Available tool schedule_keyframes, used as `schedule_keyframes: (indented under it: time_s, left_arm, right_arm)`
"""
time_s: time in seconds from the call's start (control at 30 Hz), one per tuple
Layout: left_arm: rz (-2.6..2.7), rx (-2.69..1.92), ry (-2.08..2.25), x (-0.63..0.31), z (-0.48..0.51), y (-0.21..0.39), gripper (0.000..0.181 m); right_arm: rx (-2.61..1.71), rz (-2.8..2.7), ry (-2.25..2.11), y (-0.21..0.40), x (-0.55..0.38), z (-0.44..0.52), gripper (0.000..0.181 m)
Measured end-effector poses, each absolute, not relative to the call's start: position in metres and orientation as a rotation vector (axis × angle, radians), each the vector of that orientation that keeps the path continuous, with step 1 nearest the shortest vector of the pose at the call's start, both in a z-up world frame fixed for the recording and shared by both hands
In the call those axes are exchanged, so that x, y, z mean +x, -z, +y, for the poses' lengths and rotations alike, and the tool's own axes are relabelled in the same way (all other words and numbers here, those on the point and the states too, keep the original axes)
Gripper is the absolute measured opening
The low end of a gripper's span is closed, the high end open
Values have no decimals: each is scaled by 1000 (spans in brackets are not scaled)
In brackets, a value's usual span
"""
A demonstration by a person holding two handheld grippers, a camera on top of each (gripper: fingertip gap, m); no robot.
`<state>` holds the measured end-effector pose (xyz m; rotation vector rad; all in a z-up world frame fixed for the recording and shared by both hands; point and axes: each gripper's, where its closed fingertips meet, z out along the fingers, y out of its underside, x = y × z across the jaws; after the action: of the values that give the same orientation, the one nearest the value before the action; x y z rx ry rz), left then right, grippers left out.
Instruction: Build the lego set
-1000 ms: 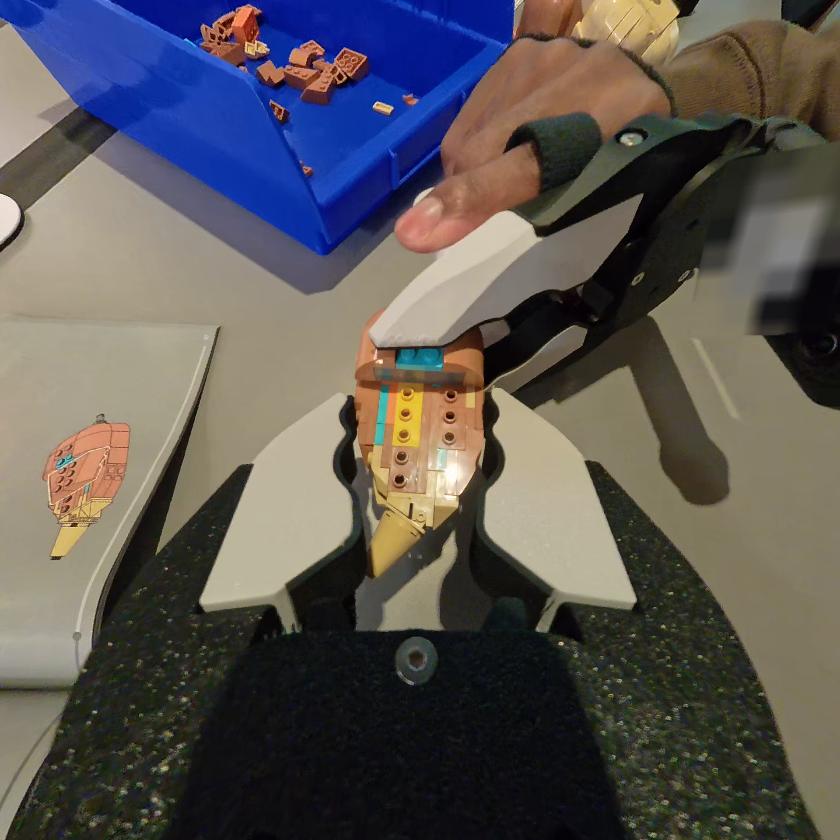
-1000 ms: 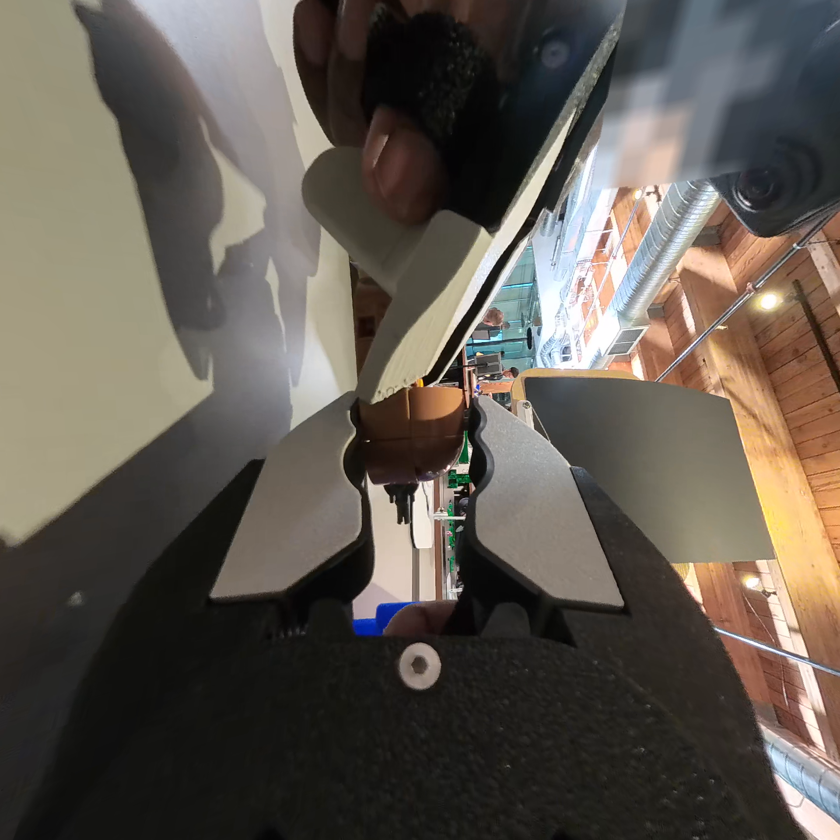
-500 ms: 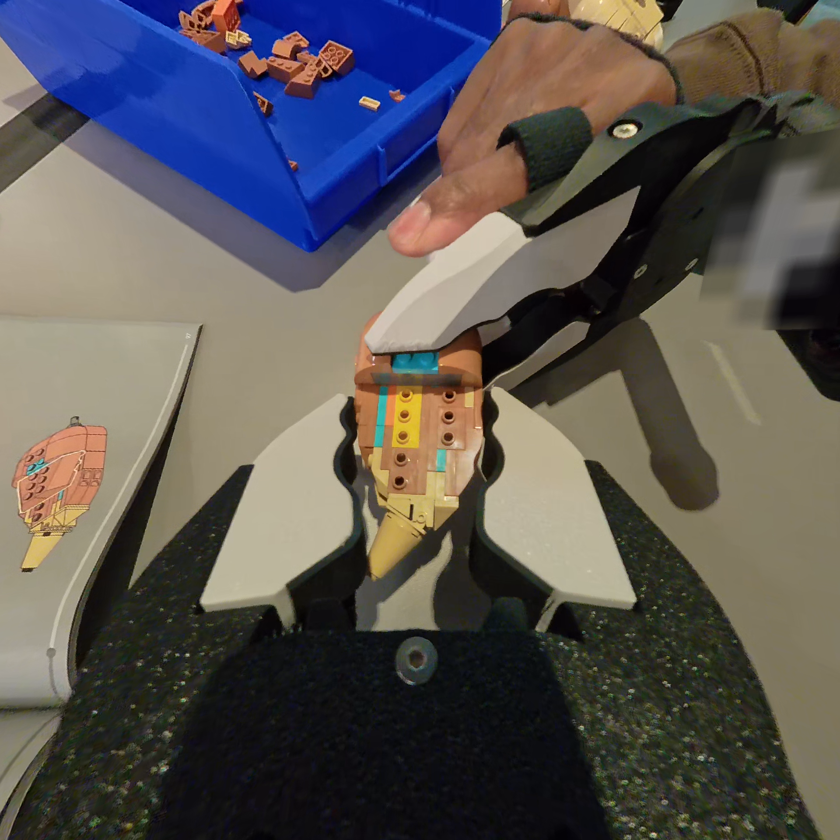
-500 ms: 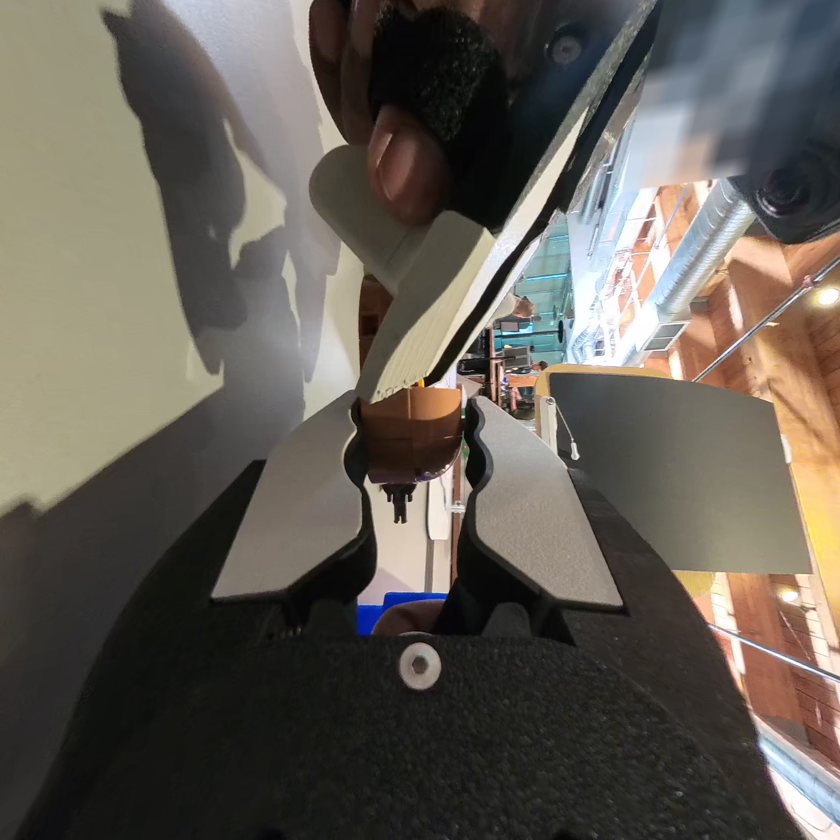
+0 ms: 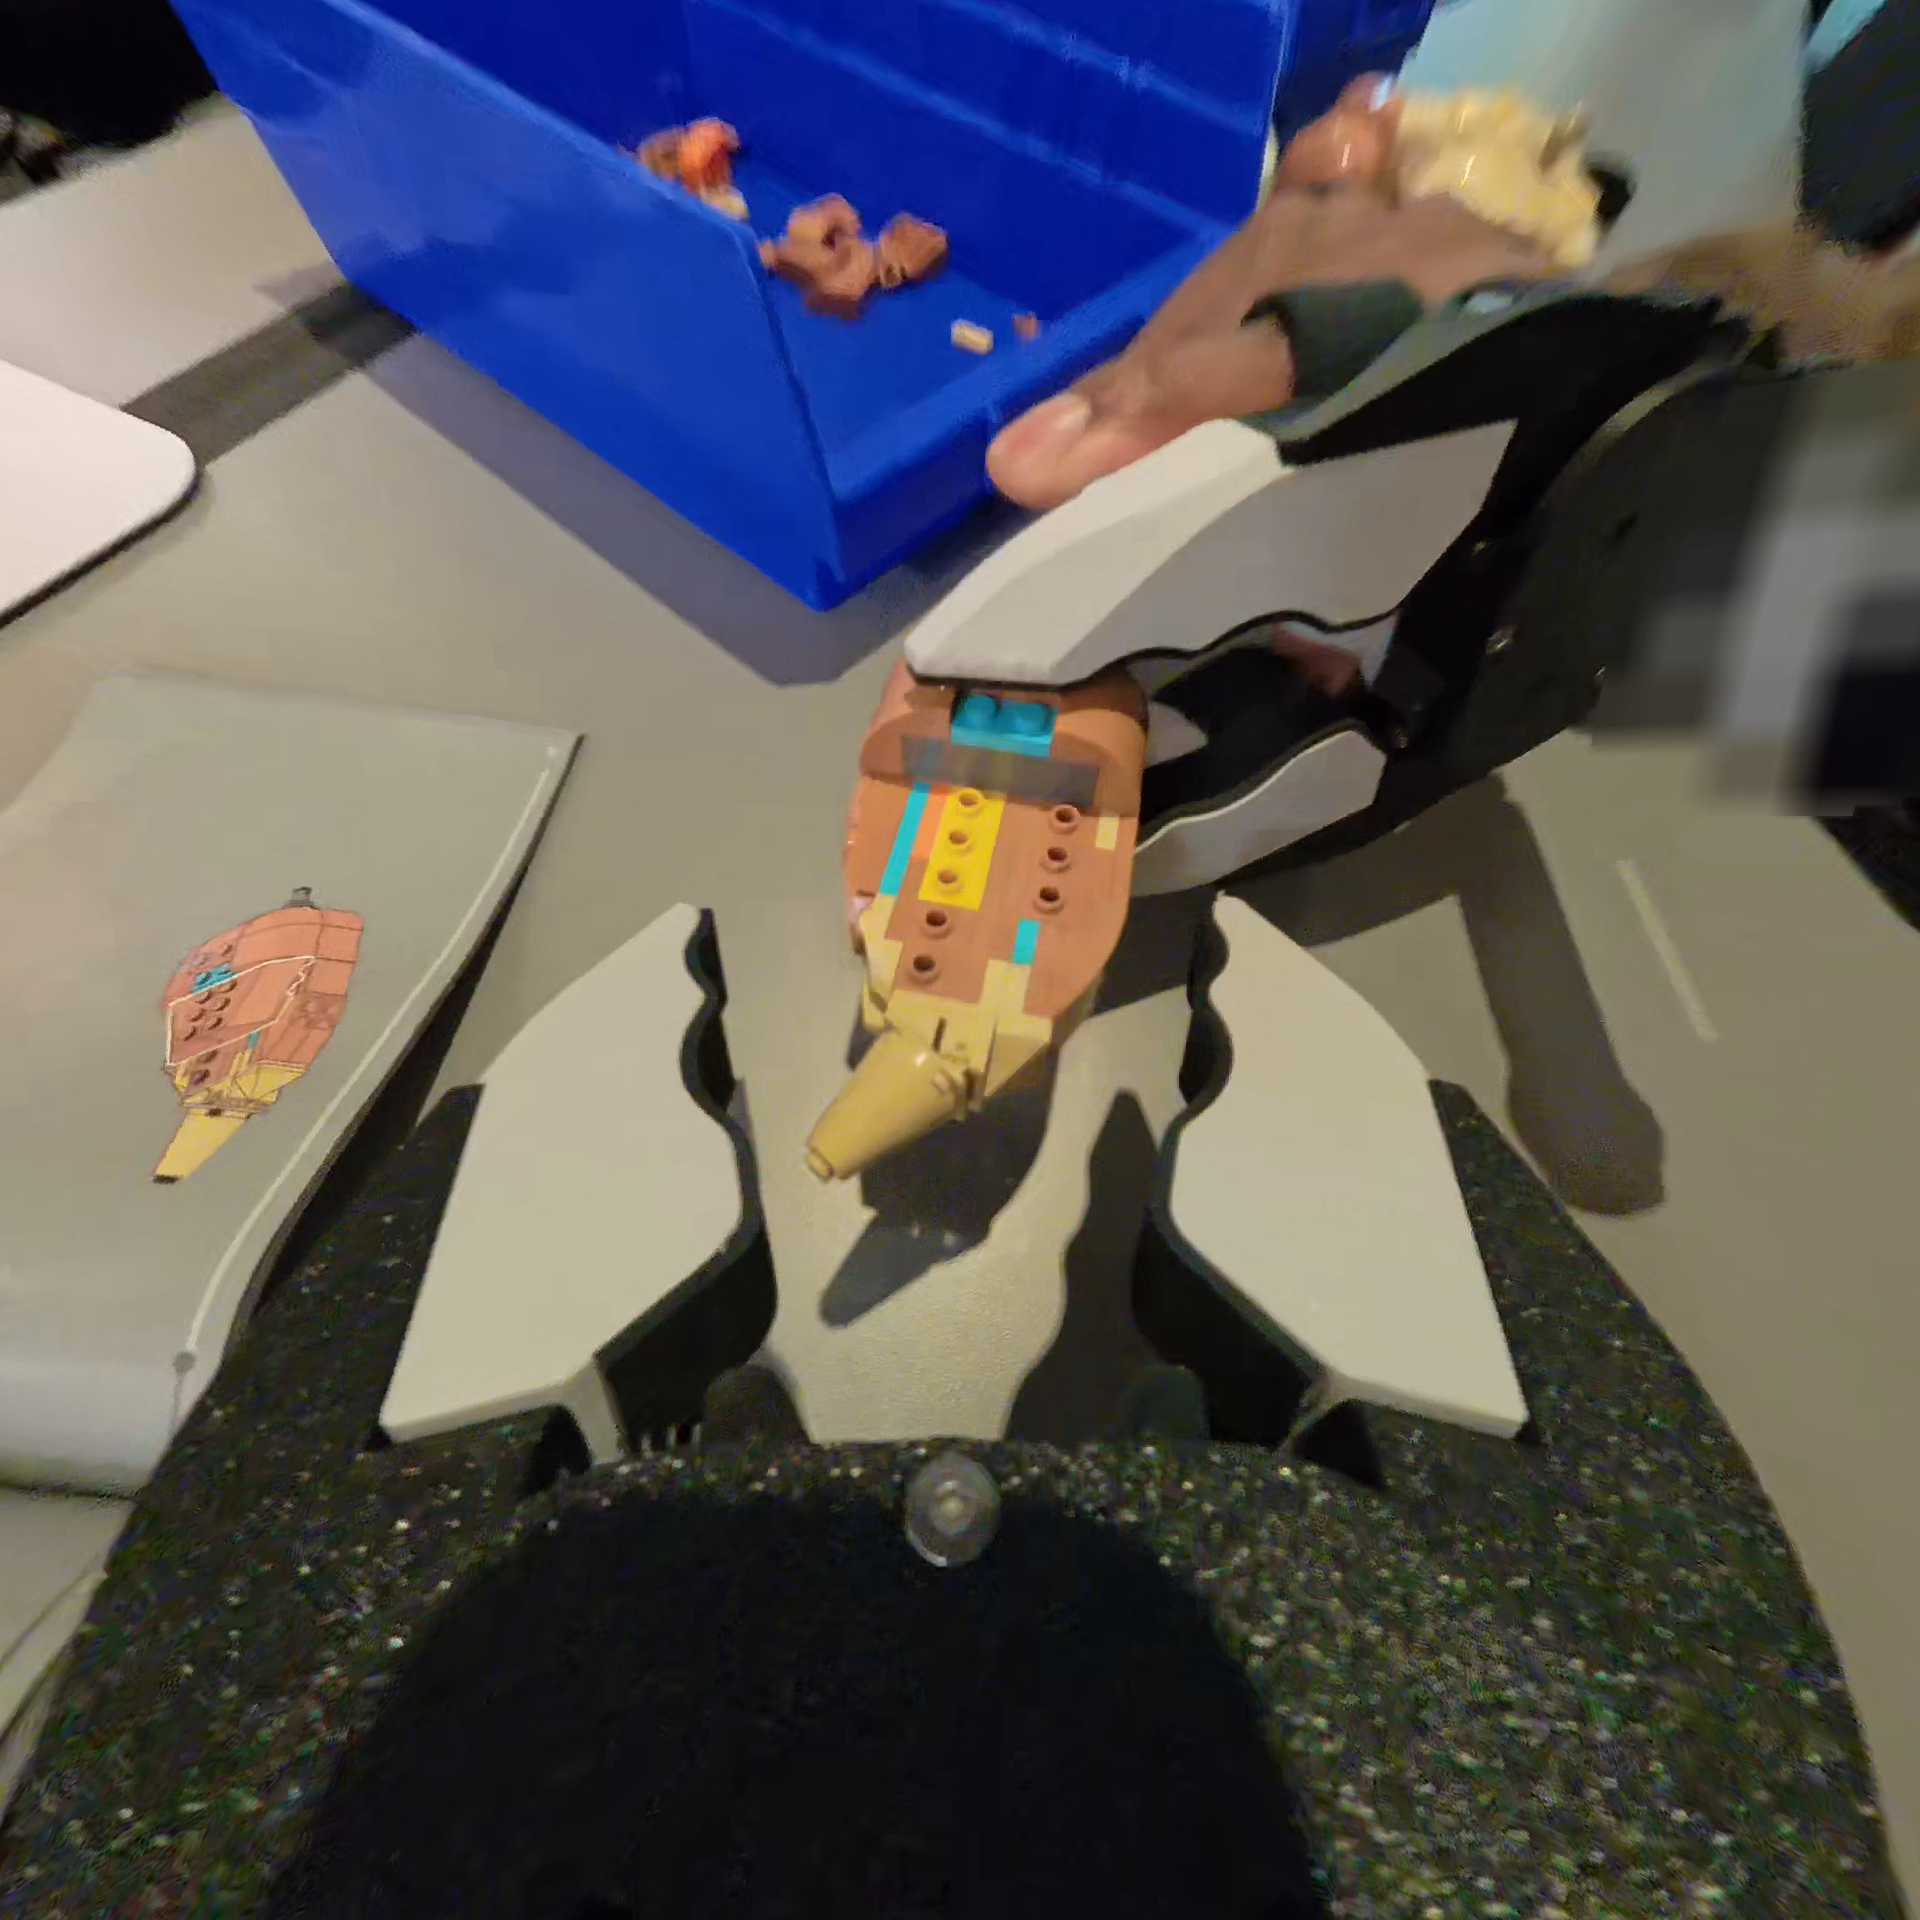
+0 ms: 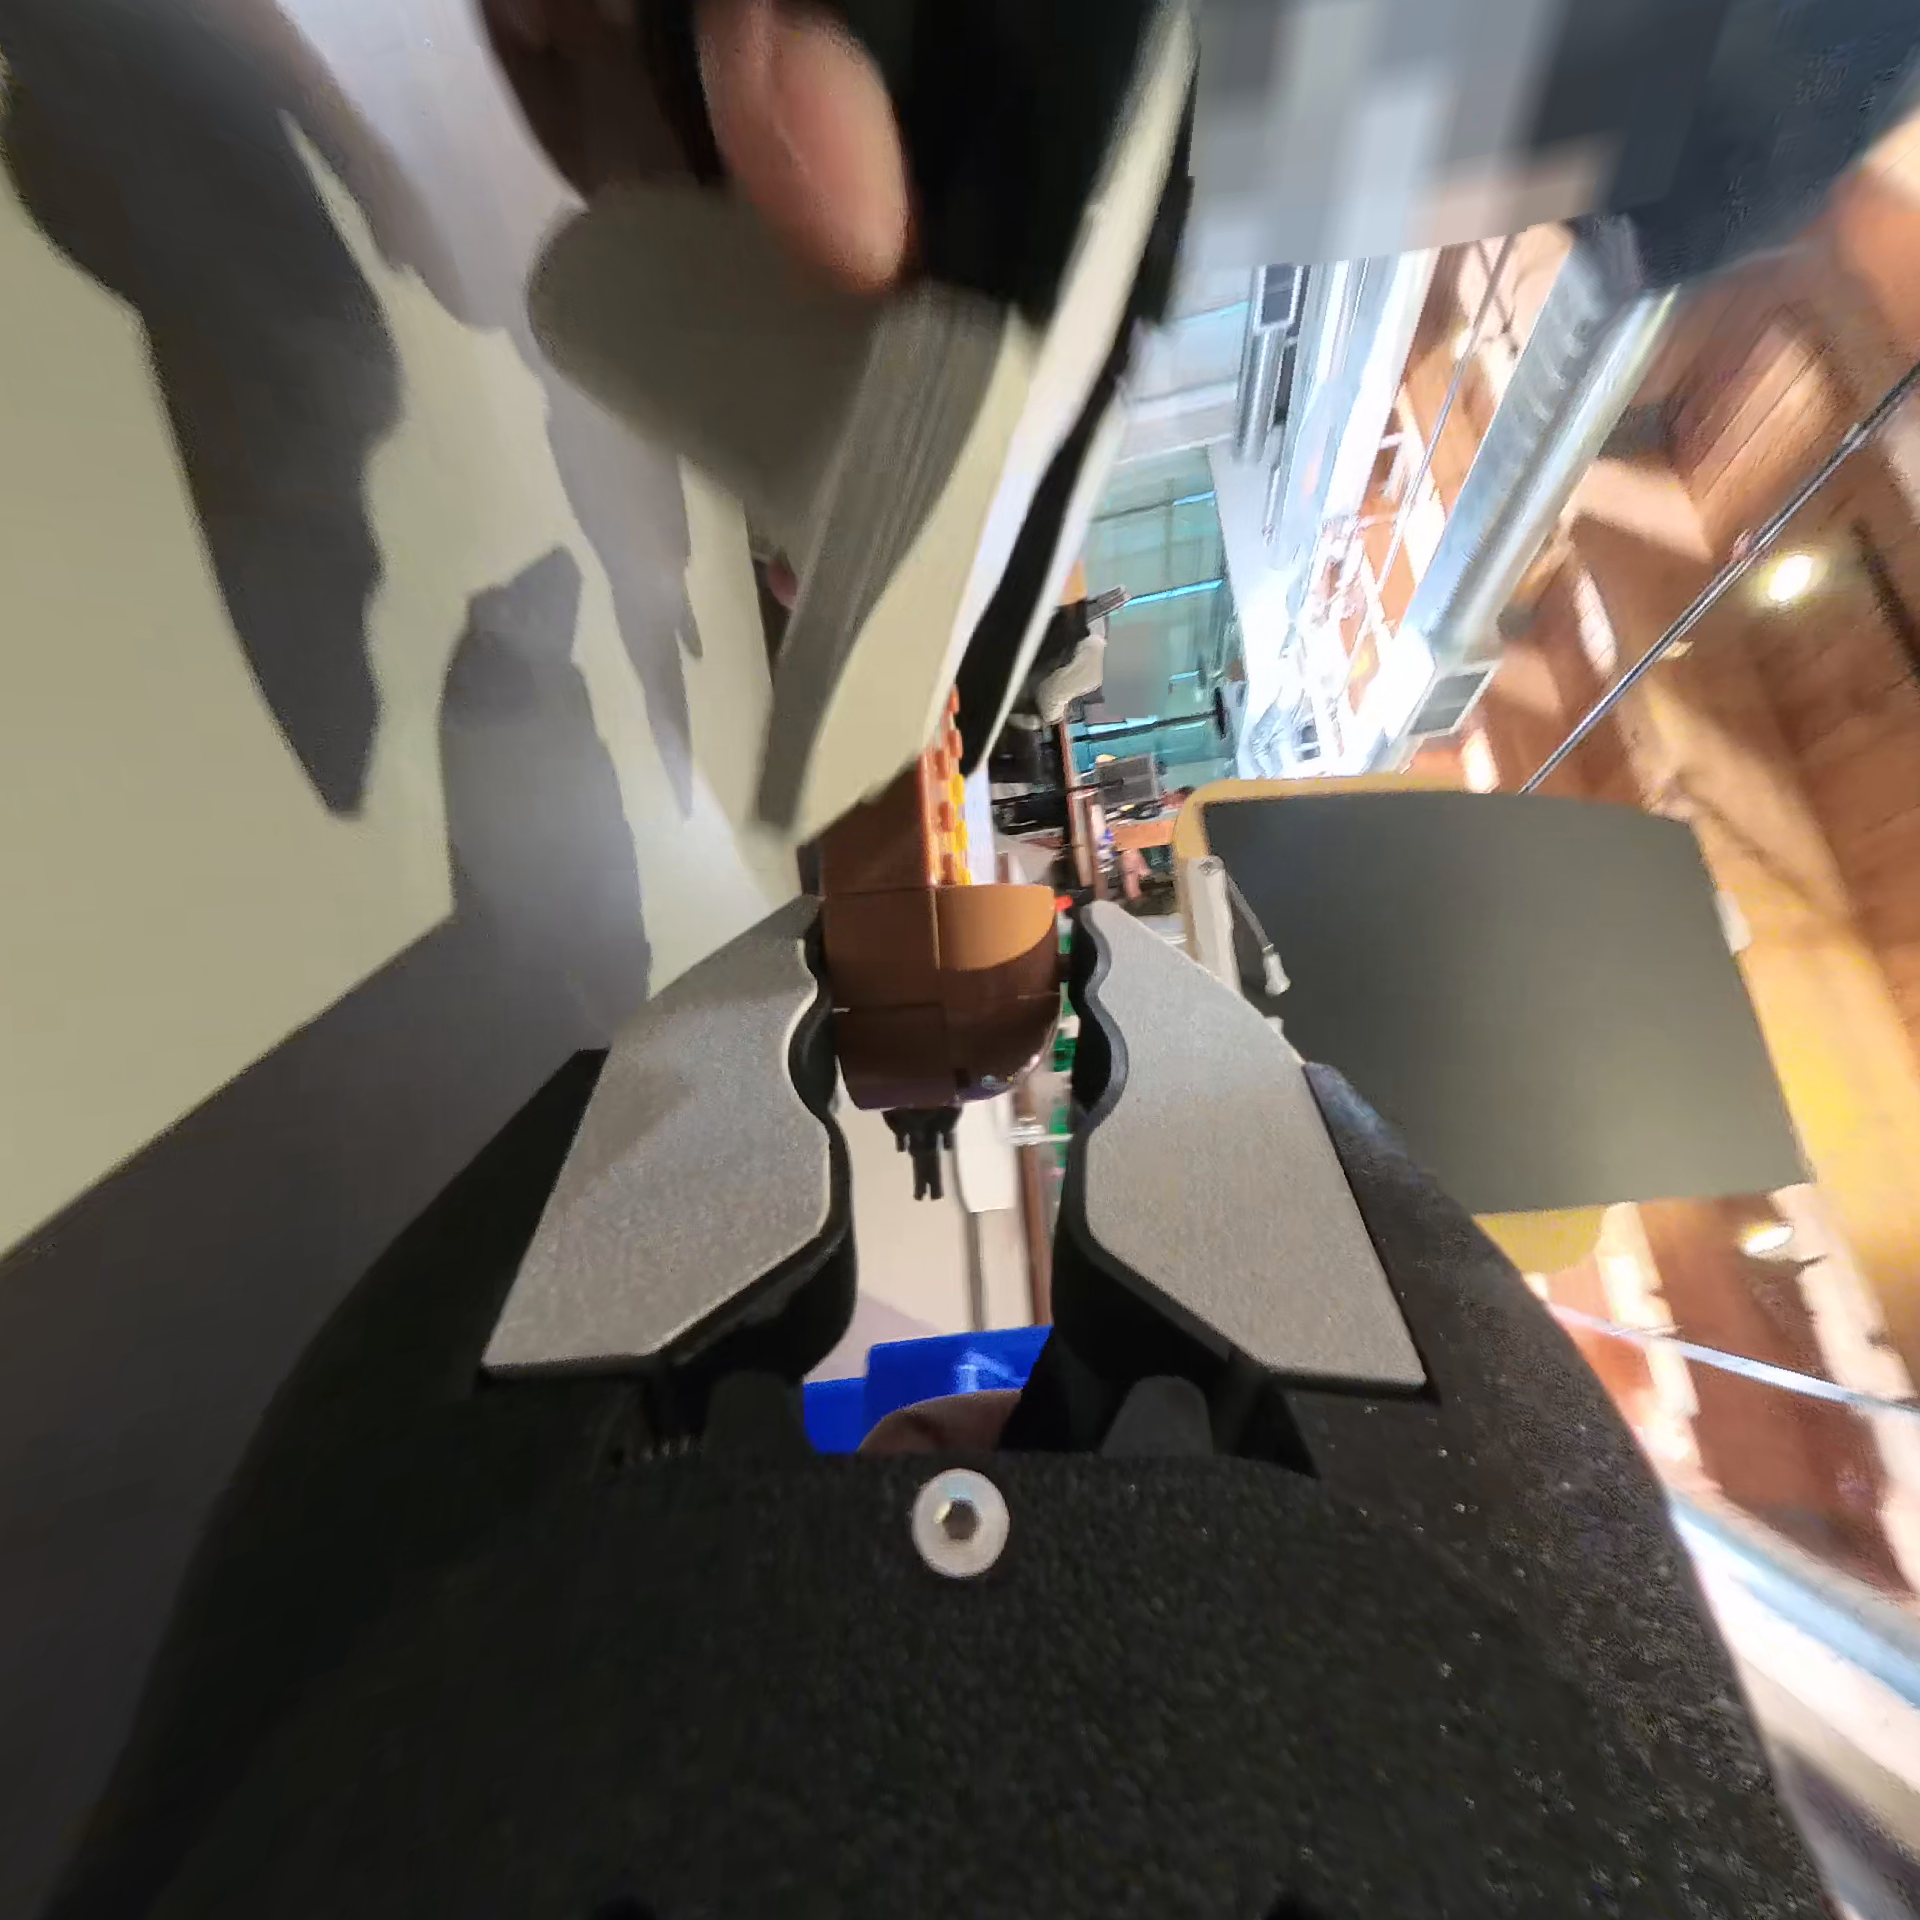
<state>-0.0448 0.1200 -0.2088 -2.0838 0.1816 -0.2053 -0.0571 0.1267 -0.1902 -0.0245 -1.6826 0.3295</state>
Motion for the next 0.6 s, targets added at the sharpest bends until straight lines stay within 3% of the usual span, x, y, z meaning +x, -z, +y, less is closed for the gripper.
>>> schedule_keyframes:
  time_s: [0.23, 0.6]
  left_arm:
    - [-82, -1807, 503, -51, 115, 192, 89]
    - [-145, -1639, 614, -49, 113, 171, 81]
  right_arm:
    - [-197, -1739, -464, 192, -63, 129, 43]
    - [-239, -1704, -591, 172, -69, 111, 43]
